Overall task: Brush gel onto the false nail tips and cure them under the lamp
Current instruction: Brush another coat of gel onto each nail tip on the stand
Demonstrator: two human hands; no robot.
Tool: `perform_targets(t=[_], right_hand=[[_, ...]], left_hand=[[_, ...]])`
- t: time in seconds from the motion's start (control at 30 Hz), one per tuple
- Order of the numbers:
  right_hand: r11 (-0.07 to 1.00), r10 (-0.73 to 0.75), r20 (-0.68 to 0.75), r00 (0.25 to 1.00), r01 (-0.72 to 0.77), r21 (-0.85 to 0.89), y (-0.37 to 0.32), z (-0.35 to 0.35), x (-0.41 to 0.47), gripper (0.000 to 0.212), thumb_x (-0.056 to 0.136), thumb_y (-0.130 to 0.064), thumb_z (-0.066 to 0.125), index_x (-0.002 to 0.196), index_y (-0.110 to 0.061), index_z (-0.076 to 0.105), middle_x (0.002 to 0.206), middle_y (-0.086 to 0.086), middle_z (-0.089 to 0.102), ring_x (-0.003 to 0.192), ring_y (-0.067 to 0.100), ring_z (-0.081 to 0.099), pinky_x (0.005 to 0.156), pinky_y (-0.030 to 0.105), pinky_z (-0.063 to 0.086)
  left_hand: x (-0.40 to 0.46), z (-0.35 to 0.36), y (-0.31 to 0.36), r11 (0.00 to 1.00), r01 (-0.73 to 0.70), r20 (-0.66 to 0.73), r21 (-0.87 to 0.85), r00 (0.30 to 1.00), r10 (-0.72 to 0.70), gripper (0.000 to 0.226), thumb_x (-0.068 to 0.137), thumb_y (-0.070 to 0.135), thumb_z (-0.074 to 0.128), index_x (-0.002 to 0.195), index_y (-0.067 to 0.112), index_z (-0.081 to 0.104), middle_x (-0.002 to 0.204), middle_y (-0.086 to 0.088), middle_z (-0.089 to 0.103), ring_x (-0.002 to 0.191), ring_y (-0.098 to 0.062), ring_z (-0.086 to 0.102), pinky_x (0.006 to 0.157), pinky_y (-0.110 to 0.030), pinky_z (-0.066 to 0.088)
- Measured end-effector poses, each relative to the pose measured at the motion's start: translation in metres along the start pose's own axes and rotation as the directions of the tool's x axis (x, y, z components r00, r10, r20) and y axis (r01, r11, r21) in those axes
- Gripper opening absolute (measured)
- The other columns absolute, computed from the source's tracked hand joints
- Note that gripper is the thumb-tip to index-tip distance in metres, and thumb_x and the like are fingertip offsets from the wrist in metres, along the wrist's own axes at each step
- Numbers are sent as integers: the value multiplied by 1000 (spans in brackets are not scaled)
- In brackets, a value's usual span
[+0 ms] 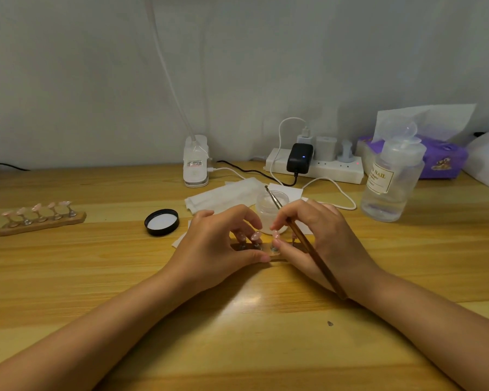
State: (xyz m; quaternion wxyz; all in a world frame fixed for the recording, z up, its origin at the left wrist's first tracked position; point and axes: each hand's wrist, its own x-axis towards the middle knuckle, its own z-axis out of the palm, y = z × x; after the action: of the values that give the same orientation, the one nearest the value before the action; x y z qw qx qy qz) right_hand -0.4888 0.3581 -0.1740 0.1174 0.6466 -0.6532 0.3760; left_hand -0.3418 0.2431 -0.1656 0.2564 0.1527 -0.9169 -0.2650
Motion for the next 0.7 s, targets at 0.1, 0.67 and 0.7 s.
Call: perform_targets(t=[0.1,0.67,0.7], right_hand=[[1000,-8,-8,1000,8,12,1,0,-1,21,74,-29,66,92,-21,58,84,-13,59,88,4,50,85,16,32],[943,86,-124,989,-40,331,-16,-3,-4,27,71,-30,70,86,-36,49,80,-24,58,84,-4,56,82,23,44],[939,88,-123,988,-41,340,-18,-3,-5,27,71,-29,70,86,-36,49,80,-24,57,83,-4,55,80,21,43]], left_hand=[[0,1,-1,1000,-12,-16,4,1000,12,37,62,47,74,92,36,53,74,26,58,77,9,54,75,-28,34],[-6,3,10,944,-234,-212,231,935,284,30,73,43,56,78,16,68,87,5,66,92,-5,52,97,-29,19],[-7,3,10,942,-243,-218,233,931,293,28,73,41,57,76,16,69,86,5,66,91,-5,52,97,-29,19]])
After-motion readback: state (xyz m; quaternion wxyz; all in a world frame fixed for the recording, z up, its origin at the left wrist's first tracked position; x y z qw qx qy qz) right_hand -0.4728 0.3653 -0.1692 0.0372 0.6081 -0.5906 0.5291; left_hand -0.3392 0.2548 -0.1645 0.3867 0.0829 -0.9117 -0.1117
